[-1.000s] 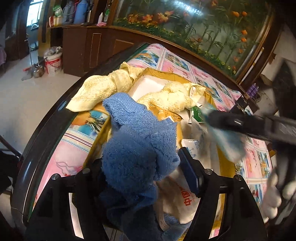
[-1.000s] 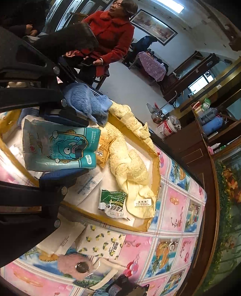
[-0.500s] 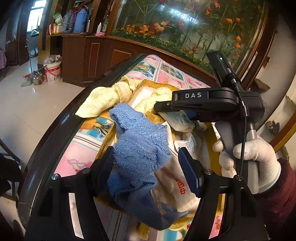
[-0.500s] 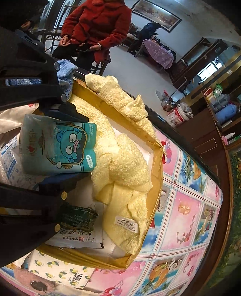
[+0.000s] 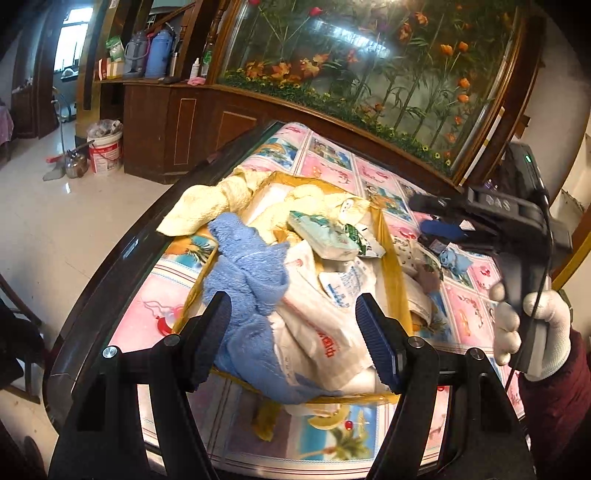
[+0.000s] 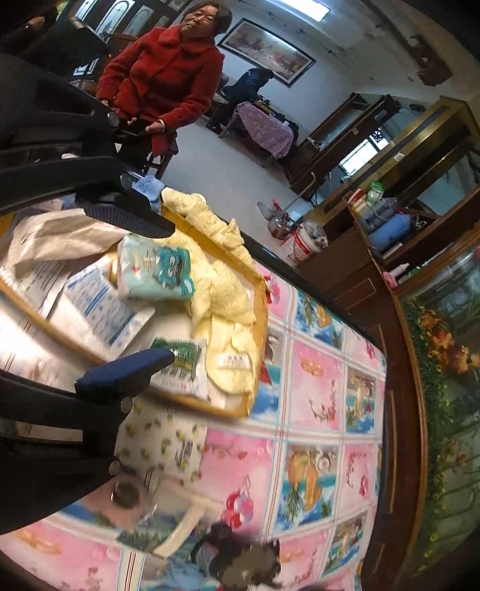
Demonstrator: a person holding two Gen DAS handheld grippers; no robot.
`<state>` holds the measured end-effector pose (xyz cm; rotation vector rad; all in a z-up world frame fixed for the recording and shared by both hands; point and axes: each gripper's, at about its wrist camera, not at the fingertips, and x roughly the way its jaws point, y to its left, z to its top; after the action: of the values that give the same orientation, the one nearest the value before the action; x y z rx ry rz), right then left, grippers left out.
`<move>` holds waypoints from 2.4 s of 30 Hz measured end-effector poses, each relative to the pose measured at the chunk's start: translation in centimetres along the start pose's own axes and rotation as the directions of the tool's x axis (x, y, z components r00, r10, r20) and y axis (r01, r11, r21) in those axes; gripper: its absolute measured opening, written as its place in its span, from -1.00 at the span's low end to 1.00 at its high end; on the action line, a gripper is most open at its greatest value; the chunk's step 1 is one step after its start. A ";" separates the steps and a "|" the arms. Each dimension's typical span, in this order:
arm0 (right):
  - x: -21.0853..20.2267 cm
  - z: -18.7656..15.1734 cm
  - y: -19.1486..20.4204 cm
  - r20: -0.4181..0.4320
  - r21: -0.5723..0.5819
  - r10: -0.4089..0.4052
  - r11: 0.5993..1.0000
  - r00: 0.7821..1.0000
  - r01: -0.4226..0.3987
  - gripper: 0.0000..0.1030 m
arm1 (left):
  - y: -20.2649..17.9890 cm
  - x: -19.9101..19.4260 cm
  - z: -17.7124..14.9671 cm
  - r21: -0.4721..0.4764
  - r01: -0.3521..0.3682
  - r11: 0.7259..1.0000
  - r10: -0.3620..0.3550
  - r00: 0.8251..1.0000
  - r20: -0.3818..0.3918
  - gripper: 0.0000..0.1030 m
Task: Organize soft objects
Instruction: 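Grasp the pink fuzzy clip pad with right while left grasps the white sachet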
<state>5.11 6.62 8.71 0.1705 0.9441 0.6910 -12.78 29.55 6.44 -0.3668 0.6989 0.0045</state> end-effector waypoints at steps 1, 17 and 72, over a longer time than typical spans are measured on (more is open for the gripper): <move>-1.2 -0.3 -1.2 0.014 0.009 -0.022 1.000 1.000 0.022 0.21 | -0.3 -0.4 0.1 -0.006 0.008 1.000 -0.008 1.000 0.015 0.37; -0.2 -0.4 -6.7 -0.024 0.003 -0.195 0.981 0.980 0.196 0.22 | -6.7 -0.9 -1.3 0.047 0.128 0.991 -0.128 0.992 -0.001 0.37; -8.4 -10.7 -11.2 -0.011 0.022 -0.185 0.982 0.983 0.185 0.21 | -20.4 11.4 -5.7 0.466 0.169 0.869 -0.025 0.954 -0.299 0.44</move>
<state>-1.37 -8.87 3.45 0.0980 0.9628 0.5100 -5.03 7.19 1.90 0.0908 0.9365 -0.3249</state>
